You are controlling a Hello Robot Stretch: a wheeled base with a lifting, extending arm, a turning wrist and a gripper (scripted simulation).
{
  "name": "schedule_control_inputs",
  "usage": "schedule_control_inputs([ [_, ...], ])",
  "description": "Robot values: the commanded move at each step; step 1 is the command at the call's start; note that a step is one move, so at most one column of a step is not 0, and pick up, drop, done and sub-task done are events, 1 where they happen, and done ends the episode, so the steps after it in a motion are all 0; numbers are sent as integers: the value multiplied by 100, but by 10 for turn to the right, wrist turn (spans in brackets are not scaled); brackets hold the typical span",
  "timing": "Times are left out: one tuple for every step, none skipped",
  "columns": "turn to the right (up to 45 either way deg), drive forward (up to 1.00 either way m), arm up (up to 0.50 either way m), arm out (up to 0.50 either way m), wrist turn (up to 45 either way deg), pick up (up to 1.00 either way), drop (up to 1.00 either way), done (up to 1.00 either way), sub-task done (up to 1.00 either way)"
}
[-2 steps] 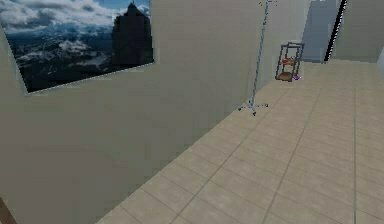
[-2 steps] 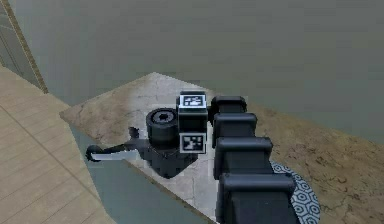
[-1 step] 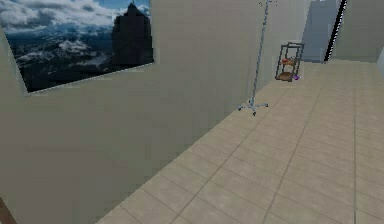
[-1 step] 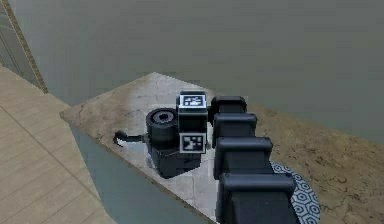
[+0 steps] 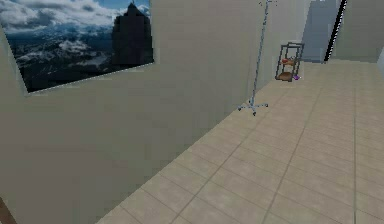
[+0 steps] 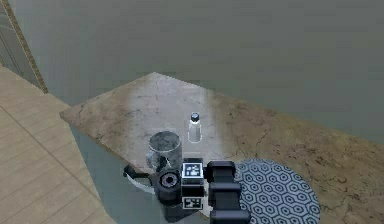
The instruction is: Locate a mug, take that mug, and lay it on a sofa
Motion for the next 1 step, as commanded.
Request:
schedule_control_inputs([
  [0, 0, 0, 0, 0, 100, 0, 0, 0],
])
